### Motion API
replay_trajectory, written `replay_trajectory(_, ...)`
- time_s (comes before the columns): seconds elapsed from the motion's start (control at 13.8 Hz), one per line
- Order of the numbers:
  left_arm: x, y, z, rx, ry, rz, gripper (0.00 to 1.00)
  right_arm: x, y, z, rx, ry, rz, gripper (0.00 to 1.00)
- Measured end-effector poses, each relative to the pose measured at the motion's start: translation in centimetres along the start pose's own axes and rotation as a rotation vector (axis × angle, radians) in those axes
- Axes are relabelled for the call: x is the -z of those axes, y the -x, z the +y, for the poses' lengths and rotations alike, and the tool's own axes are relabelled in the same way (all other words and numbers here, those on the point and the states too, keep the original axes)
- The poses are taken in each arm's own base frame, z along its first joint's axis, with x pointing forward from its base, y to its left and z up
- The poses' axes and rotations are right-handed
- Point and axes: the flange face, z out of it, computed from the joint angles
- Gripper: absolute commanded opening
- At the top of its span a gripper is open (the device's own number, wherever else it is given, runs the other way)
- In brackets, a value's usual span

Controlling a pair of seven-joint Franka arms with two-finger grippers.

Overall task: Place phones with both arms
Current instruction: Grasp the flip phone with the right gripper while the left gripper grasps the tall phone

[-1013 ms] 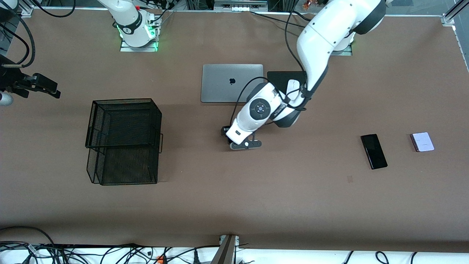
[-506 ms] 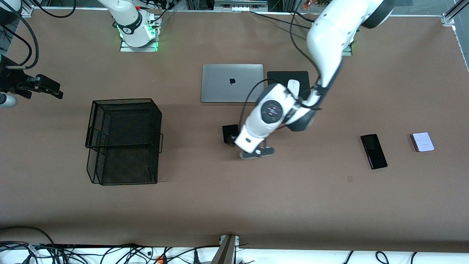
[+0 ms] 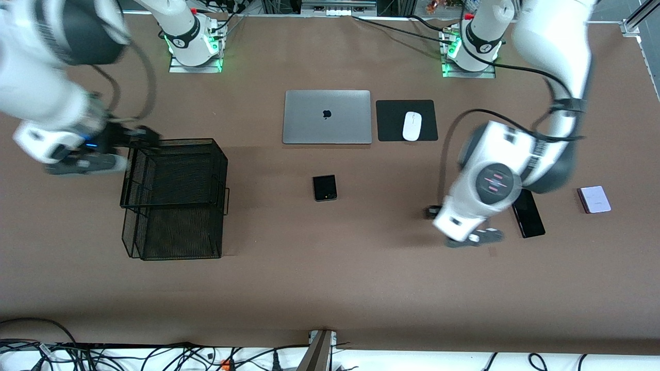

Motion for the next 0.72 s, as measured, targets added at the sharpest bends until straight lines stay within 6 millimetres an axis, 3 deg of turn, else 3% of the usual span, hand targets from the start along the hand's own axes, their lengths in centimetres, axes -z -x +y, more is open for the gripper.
replay_trajectory(0.22, -4.4, -2.5, -11.3, -0.009, -0.010, -0.069, 1.00, -4.0, 0.9, -14.3, -0.055, -0.001, 0.039, 1.00)
replay_trajectory(0.36, -7.9, -3.2, -17.0, 0.024, -0.004, -0.059, 1.00, -7.5, 2.6, -24.1, -0.047, -0.001, 0.052, 1.00)
replay_trajectory(0.43, -10.0, -3.2, -18.9, 0.033, 0.006, -0.033, 1.00, -9.7, 3.7, -28.8, -0.042, 0.003, 0.053, 1.00)
replay_trajectory(0.58, -14.2, -2.7, -21.2, 0.030, 0.038, 0.043, 1.00, -14.0, 4.9, -34.4, -0.032, 0.005, 0.058, 1.00)
replay_trajectory(0.72, -18.0, -1.4, -22.6, 0.029, 0.071, 0.107, 1.00, -17.7, 4.5, -36.3, -0.017, -0.001, 0.069, 1.00)
